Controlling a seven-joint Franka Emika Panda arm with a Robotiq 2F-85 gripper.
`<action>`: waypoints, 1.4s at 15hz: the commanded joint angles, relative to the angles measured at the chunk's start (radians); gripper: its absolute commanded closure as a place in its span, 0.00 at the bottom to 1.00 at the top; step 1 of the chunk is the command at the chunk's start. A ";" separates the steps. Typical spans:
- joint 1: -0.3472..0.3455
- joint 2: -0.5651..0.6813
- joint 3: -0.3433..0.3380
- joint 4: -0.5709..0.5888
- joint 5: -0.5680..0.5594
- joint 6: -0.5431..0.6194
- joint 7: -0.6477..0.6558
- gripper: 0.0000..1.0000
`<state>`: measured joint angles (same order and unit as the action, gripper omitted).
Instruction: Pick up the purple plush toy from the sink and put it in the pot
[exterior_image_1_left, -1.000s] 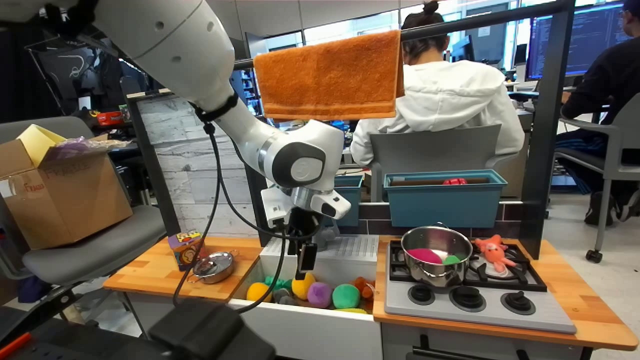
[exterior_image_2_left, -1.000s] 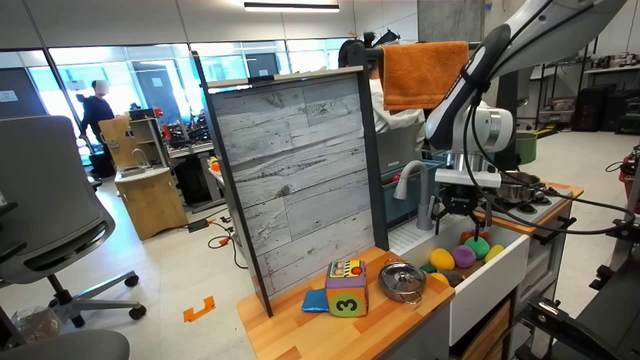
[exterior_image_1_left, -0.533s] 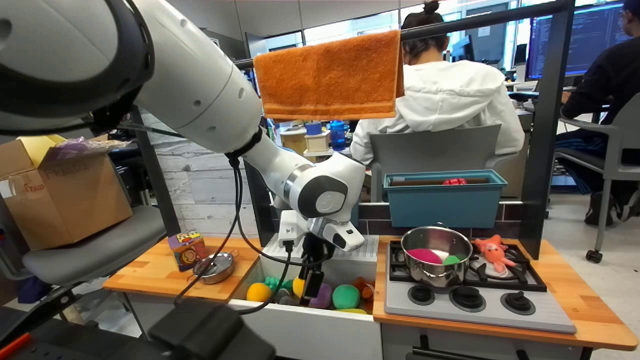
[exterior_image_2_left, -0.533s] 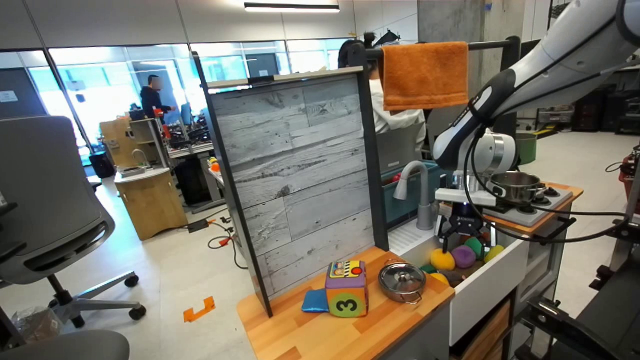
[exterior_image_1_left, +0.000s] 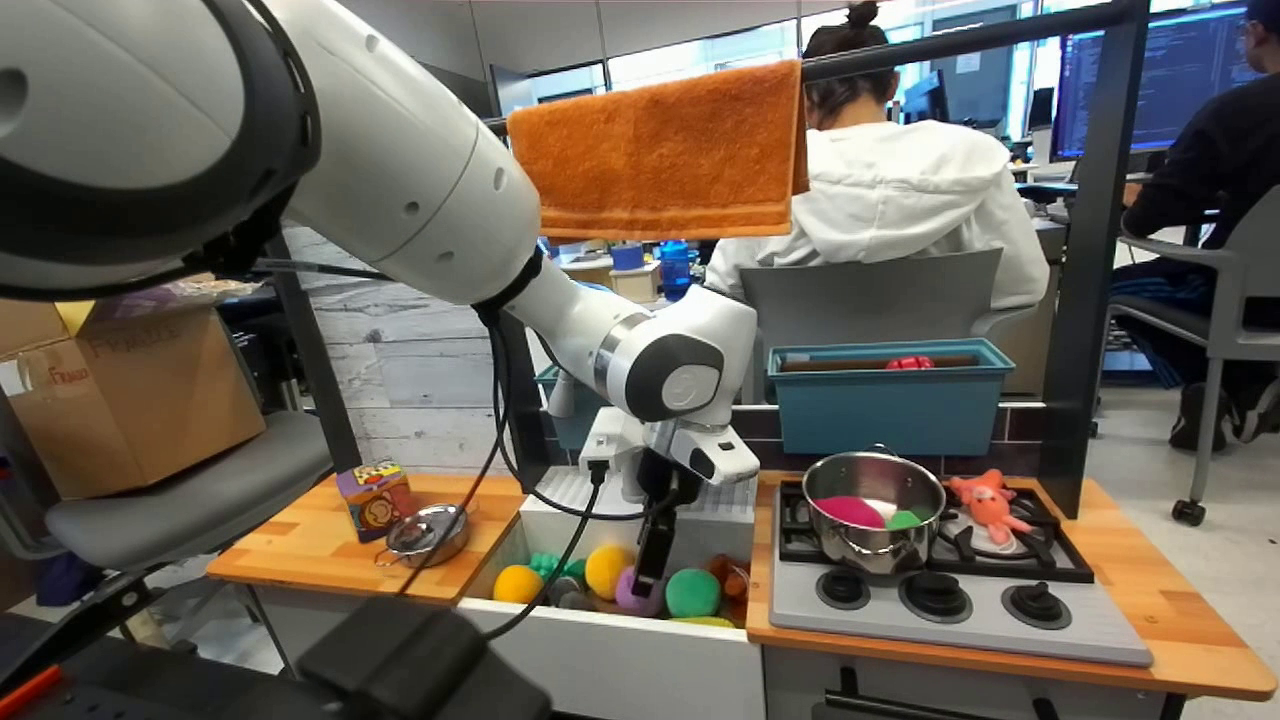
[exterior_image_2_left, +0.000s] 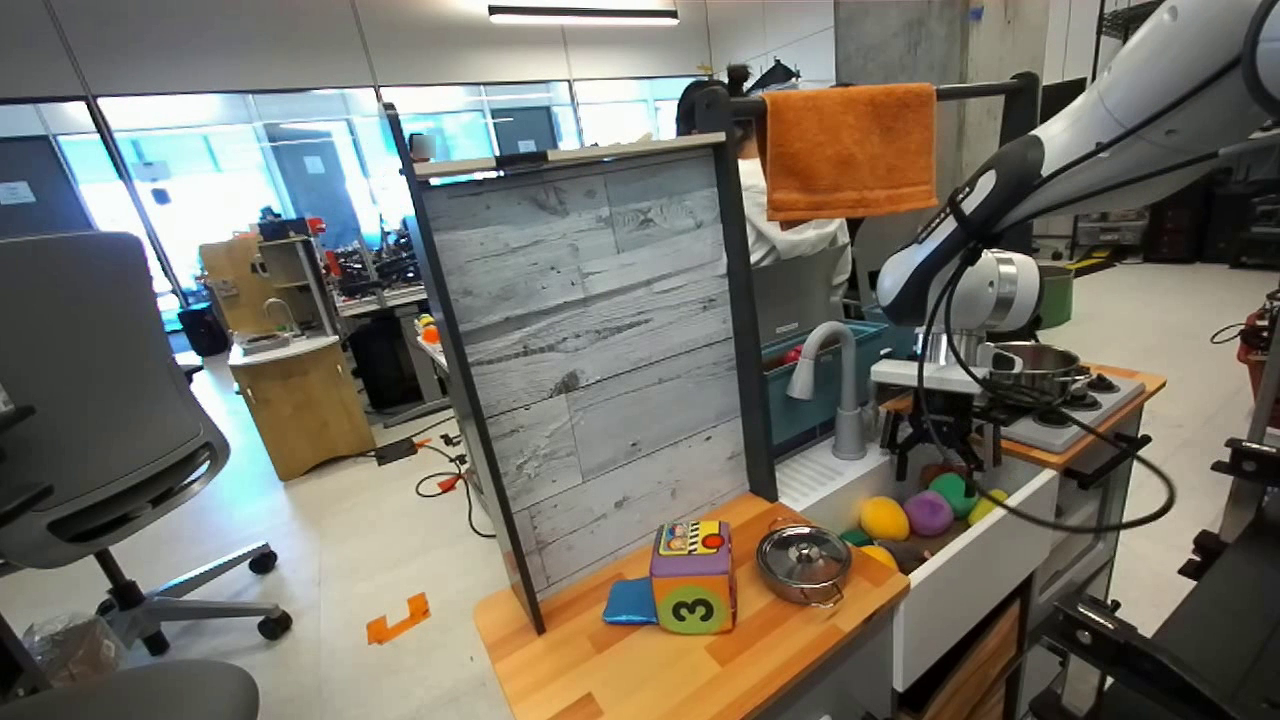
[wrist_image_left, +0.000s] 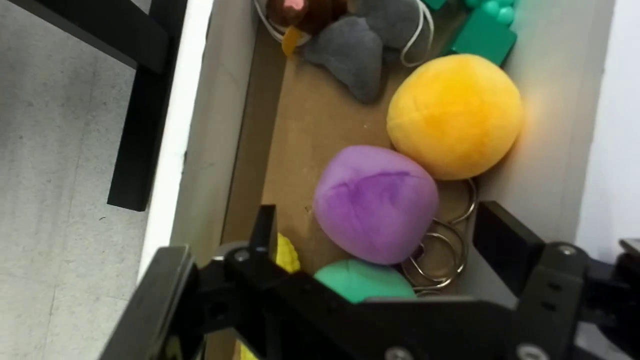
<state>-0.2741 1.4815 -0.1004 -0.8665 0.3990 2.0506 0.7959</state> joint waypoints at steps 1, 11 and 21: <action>0.002 0.026 0.003 0.038 -0.030 0.038 0.082 0.00; -0.018 0.044 0.060 0.006 -0.006 0.023 0.137 0.00; -0.039 0.006 0.083 -0.075 0.016 -0.004 0.155 0.81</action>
<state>-0.3036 1.4885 -0.0225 -0.8750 0.4095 2.0280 0.9356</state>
